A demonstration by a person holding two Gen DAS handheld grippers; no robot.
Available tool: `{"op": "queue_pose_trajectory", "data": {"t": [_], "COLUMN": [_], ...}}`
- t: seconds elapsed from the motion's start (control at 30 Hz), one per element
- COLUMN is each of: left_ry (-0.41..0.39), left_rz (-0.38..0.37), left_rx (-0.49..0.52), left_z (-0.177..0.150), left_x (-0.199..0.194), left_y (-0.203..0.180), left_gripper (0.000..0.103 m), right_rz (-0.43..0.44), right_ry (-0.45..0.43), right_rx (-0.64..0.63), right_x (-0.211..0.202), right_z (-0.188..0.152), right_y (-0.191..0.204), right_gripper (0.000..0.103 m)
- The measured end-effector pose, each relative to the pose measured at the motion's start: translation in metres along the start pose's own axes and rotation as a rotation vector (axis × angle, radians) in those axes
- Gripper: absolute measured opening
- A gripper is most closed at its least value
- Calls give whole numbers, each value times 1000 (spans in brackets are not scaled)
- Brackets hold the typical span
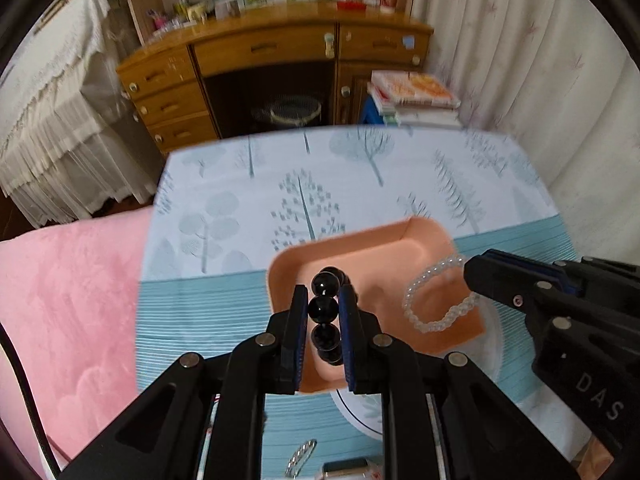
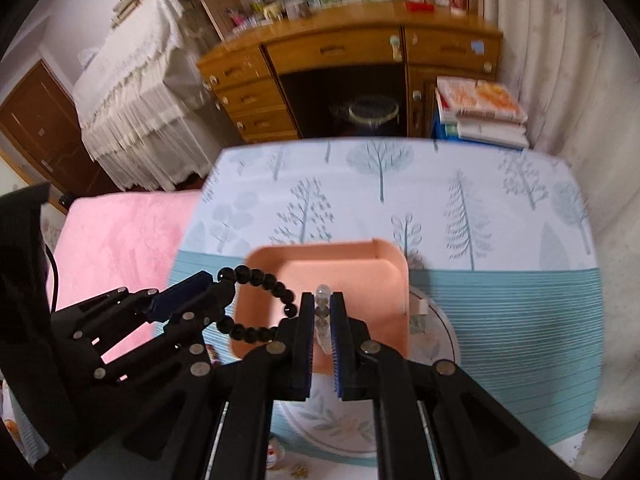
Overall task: Organize jewelry
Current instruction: 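Drop the black bead bracelet into the pink box while the right drops the pearl bracelet, then move the left gripper to the pearl necklace and close on it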
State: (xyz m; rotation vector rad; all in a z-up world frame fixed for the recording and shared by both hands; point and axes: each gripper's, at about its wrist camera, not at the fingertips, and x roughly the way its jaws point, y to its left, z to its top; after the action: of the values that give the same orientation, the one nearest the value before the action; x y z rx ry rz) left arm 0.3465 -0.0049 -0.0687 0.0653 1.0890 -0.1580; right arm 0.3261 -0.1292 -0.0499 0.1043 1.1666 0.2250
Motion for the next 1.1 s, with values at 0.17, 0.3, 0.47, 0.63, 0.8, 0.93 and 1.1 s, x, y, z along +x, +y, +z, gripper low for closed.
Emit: {"op": "queue_pose_trajectory", "data": {"t": [0.17, 0.3, 0.47, 0.63, 0.8, 0.93, 1.1], "left_ry": [-6, -50, -67, -183, -186, -130, -209], "left_rz": [27, 110, 57, 36, -20, -28, 18], "left_rx": [12, 28, 50, 115, 146, 99, 48], "left_z": [-5, -5, -8, -25, -45, -65, -100], "left_x": [33, 35, 25, -11, -45, -63, -98], "left_y": [-10, -16, -13, -21, -21, -12, -1], "left_gripper": [29, 78, 85, 85, 85, 85, 85], "right_rz": [-19, -23, -18, -13, -7, -22, -4], "right_ry": [73, 95, 62, 4, -85, -101, -100], "right_rx": [12, 48, 72, 81, 65, 36, 9], "right_x": [38, 48, 37, 15, -14, -36, -61], "right_z": [-6, -11, -19, -32, -52, -76, -118], "right_y": [-15, -28, -39, -39, -32, -24, -13], "right_gripper": [8, 10, 10, 10, 10, 10, 27]}}
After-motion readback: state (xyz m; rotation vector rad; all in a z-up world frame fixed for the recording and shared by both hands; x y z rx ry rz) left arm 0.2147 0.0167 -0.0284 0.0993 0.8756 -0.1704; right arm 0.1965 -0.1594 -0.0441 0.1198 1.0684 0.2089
